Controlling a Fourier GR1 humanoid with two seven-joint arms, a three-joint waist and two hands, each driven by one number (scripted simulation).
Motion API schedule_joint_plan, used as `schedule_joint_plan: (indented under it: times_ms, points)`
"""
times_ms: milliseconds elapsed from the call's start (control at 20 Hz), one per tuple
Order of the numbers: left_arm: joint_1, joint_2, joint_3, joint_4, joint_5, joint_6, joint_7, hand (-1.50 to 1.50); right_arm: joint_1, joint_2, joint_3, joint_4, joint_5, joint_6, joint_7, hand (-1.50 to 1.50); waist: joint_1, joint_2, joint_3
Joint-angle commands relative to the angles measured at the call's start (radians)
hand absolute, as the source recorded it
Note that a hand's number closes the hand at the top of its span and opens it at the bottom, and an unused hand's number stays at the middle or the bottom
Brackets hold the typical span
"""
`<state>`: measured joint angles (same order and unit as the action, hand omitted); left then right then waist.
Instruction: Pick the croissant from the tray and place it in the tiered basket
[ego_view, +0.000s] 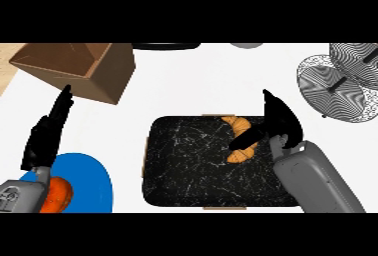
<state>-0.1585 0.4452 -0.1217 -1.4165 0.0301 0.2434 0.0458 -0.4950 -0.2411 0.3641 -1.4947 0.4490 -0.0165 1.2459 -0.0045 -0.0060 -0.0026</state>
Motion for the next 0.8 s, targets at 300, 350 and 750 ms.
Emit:
schedule_joint_plan:
  times_ms: [300, 350, 750]
  points:
    - [-0.007, -0.008, 0.013, -0.001, -0.014, -0.009, 0.006, 0.0, 0.06, 0.138, 0.009, 0.045, 0.118, -0.002, 0.223, -1.5, -0.001, 0.003, 0.001]
    - [0.015, -0.038, 0.005, -0.017, -0.011, 0.007, 0.011, 0.0, 0.073, 0.113, -0.023, 0.025, 0.101, 0.028, 0.203, -1.5, -0.001, 0.003, 0.002]
    - [0.039, -0.03, 0.018, -0.006, -0.027, -0.024, -0.034, 0.0, 0.02, 0.202, -0.096, 0.152, 0.153, 0.022, 0.135, -1.5, 0.013, 0.008, 0.002]
